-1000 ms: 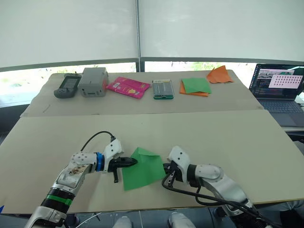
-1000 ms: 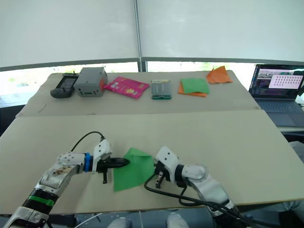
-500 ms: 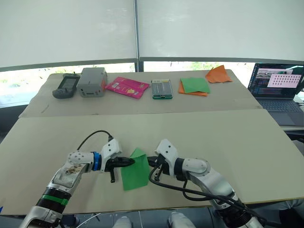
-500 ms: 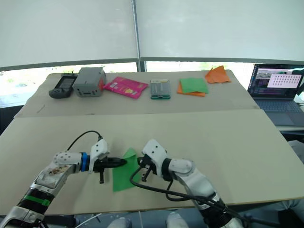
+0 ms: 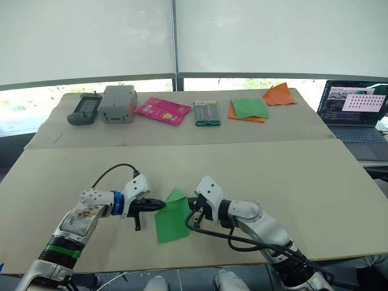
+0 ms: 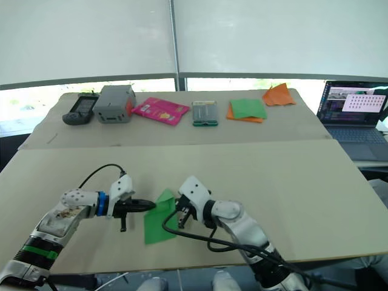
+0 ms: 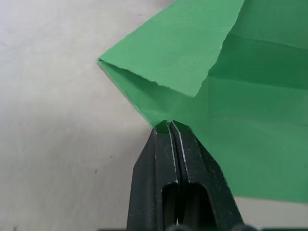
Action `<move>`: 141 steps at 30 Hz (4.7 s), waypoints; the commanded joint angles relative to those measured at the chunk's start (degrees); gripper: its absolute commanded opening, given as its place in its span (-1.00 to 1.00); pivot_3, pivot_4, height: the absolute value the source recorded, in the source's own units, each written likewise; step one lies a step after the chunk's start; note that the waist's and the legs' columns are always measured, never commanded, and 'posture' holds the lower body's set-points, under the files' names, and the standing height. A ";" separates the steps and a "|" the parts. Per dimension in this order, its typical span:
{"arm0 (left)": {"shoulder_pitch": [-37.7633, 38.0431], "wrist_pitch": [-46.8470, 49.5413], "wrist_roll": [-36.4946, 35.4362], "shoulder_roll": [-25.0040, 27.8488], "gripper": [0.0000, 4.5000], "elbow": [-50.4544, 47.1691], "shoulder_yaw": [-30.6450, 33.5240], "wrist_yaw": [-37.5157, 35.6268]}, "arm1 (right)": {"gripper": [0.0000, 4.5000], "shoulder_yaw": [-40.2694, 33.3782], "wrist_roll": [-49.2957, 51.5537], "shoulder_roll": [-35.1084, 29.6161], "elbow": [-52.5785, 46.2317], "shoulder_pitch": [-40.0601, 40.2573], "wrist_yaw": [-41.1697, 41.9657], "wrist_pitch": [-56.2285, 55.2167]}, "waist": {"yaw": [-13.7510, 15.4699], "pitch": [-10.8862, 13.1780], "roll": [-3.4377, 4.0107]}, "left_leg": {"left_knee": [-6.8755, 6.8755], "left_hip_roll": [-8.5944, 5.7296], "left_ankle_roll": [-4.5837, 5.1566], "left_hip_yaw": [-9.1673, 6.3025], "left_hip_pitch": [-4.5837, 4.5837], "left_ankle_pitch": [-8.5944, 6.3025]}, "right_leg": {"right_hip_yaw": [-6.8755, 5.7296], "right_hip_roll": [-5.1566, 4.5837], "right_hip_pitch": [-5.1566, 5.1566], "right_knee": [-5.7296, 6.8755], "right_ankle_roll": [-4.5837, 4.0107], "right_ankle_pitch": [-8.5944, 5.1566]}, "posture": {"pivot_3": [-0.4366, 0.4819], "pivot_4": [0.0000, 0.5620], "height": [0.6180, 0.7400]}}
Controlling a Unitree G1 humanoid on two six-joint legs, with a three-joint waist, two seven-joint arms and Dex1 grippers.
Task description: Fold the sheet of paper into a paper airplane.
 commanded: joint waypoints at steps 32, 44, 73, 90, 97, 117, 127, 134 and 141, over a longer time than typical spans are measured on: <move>-1.19 4.42 -1.59 -1.54 -0.98 -5.58 0.92 0.64 | -1.00 -0.67 -0.19 -0.29 -3.32 -1.01 -0.16 0.06 | 0.09 0.30 -0.16 | 0.01 -0.01 0.01 0.00 -0.12 0.01 | 0.00 0.01 -0.02 -0.03 0.05 0.03 | -0.05 -0.47 1.00; -1.29 3.33 0.96 -3.62 -0.98 -3.36 -1.83 0.70 | -1.00 2.21 -1.72 1.08 -2.81 -3.65 -0.88 0.76 | 0.09 0.30 -0.16 | 0.02 -0.01 0.01 0.00 -0.12 0.01 | 0.00 0.01 0.00 -0.01 0.07 0.05 | -0.05 -0.47 1.00; 1.30 9.38 -7.01 4.04 -0.98 -11.01 7.59 -1.81 | -1.00 7.72 -8.51 6.23 16.42 -7.77 1.75 -5.28 | -0.16 0.24 -0.05 | 0.02 0.03 0.01 -0.01 0.02 0.01 | 0.03 0.07 0.05 0.12 0.05 0.05 | -0.05 -0.47 1.00; 6.32 -0.76 1.73 2.26 -0.98 -5.77 0.54 -0.06 | -1.00 4.33 -7.26 7.27 12.35 -7.97 0.95 -4.89 | 0.10 0.31 0.04 | 0.02 0.02 0.01 -0.01 0.00 0.01 | 0.04 0.06 0.04 0.08 0.04 0.05 | -0.05 -0.47 1.00; 6.88 -2.37 2.93 2.68 -0.98 -5.76 0.10 -0.10 | -1.00 2.96 -7.80 5.01 19.37 -10.37 3.38 -10.17 | 0.11 0.30 0.08 | 0.03 0.02 0.01 -0.01 0.00 0.01 | 0.04 0.05 0.05 0.08 0.04 0.05 | -0.05 -0.47 1.00; 8.15 -4.69 5.51 3.55 -0.98 -6.09 -0.23 0.85 | -1.00 1.35 -8.79 5.88 38.74 -14.18 9.56 -21.54 | 0.05 -0.19 0.44 | 0.05 0.00 0.02 0.00 0.13 0.01 | 0.08 0.07 0.20 0.17 0.04 0.05 | -0.05 -0.47 1.00; 8.01 -5.43 6.34 3.62 -0.98 -5.55 -0.63 1.01 | -1.00 2.94 -8.87 2.89 24.75 -5.34 10.25 -15.64 | 0.03 -0.28 0.43 | 0.05 0.00 0.01 -0.01 0.12 0.01 | 0.09 0.07 0.18 0.16 0.00 0.01 | -0.05 -0.47 1.00; 7.67 -6.07 6.69 3.71 -0.98 -4.71 -0.67 0.92 | -1.00 5.71 -9.03 0.04 17.41 -0.70 12.27 -13.20 | 0.03 -0.33 0.36 | 0.04 0.00 0.01 0.00 0.13 0.01 | 0.09 0.07 0.16 0.13 -0.01 0.00 | -0.05 -0.47 1.00; 7.32 -6.59 7.06 3.67 -0.98 -4.05 -0.95 0.87 | -1.00 8.06 -10.99 -0.47 16.64 -0.70 11.55 -13.32 | -0.01 -0.37 0.31 | 0.03 0.01 0.01 0.00 0.13 0.00 | 0.08 0.07 0.13 0.13 -0.04 -0.02 | -0.05 -0.47 1.00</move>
